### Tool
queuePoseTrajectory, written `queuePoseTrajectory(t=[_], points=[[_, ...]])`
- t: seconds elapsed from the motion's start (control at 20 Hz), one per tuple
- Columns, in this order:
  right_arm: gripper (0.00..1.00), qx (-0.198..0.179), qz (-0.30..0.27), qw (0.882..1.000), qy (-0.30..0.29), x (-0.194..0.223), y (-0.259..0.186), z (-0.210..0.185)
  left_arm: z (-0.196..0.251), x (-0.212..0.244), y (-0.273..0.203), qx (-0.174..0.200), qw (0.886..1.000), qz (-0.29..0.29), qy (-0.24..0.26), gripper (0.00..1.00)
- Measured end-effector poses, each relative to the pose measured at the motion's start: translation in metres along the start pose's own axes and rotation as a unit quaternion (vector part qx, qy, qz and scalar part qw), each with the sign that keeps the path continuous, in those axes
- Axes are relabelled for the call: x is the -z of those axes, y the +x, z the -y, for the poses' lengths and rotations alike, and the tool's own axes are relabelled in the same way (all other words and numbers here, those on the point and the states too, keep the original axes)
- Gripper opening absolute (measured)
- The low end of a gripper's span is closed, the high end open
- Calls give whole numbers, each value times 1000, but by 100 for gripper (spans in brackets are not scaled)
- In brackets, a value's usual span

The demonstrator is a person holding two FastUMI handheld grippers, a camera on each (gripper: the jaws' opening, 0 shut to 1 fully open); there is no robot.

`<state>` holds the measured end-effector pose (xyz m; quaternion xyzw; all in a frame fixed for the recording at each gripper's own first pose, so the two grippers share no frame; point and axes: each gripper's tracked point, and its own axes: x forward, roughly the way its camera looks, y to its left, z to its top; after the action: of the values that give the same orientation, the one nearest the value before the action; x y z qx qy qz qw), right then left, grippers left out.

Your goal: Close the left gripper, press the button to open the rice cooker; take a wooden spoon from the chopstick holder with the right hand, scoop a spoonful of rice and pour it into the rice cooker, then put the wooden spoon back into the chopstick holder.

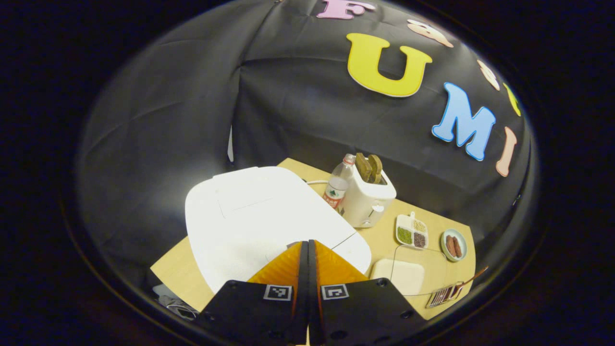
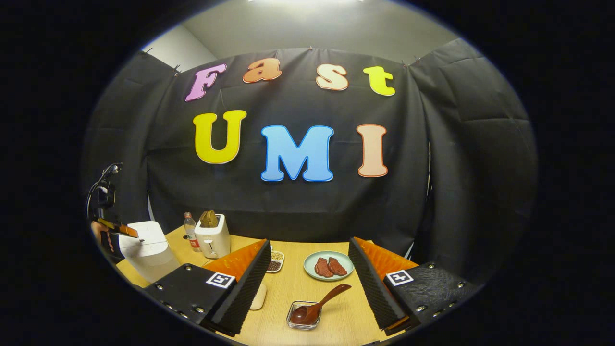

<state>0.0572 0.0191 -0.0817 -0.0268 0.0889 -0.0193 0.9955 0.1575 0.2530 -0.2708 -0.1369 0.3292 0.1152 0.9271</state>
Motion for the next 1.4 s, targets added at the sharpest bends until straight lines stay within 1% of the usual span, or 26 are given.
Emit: queuePoseTrajectory(t=[0.05, 0.1, 0.15, 0.3, 0.35, 0.4, 0.55, 0.65, 0.7, 0.8, 0.85, 0.9, 1.0, 1.05, 1.1, 1.15, 1.2, 1.25, 1.3, 1.35, 1.4], points=[[94, 1, -2, 1000, -1, 1, 1, 0, -7, 4, 5, -12, 1000, -4, 7, 8], [94, 1, -4, 1000, -3, 3, 2, 0, -12, 6, 11, -20, 1000, -7, 9, 8], [99, 0, -5, 1000, -3, 3, 3, -1, -18, 10, 15, -28, 1000, -11, 4, 8], [98, -5, -7, 1000, -7, 4, 7, -4, -16, 12, 19, -23, 1000, -17, -11, 9], [98, -7, -7, 1000, -7, 5, 9, -5, -15, 9, 16, -22, 1000, -11, -4, 7], [98, -9, -7, 1000, -7, 5, 10, -7, -15, 5, 12, -25, 1000, 0, 3, 9], [98, -18, -3, 1000, -9, 2, 13, -11, -18, -33, -12, -46, 997, 69, 0, 8], [98, -24, -1, 1000, -9, 1, 13, -12, -20, -66, -37, -58, 991, 123, 13, 10], [98, -27, 1, 1000, -7, 1, 14, -12, -17, -85, -53, -61, 985, 157, 28, 10], [98, -29, 4, 1000, -4, 0, 14, -10, -6, -113, -85, -74, 973, 211, 52, 52], [98, -31, 6, 999, -3, 0, 14, -8, -1, -116, -102, -75, 968, 230, 59, 73], [98, -31, 7, 999, -2, 1, 14, -6, 14, -122, -122, -65, 964, 252, 62, 94], [99, -33, 8, 999, 4, 2, 13, 1, 43, -122, -158, -46, 952, 298, 63, 96], [94, -34, 8, 999, 9, 3, 13, 5, 58, -116, -173, -35, 947, 312, 68, 97], [94, -33, 7, 999, 13, 5, 13, 11, 77, -104, -183, -19, 947, 312, 77, 99], [94, -33, 4, 999, 18, 9, 13, 16, 97, -87, -194, 1, 948, 307, 81, 99], [98, -35, 1, 999, 23, 11, 14, 22, 117, -78, -204, 18, 948, 309, 78, 97], [98, -38, 1, 999, 29, 15, 13, 27, 133, -71, -213, 29, 946, 314, 76, 99], [95, -42, -2, 998, 37, 19, 14, 33, 145, -66, -223, 33, 944, 318, 78, 98], [98, -46, -4, 998, 44, 23, 13, 37, 157, -62, -238, 36, 942, 322, 82, 96], [98, -48, -10, 998, 48, 30, 16, 43, 167, -60, -247, 40, 940, 326, 88, 96]])
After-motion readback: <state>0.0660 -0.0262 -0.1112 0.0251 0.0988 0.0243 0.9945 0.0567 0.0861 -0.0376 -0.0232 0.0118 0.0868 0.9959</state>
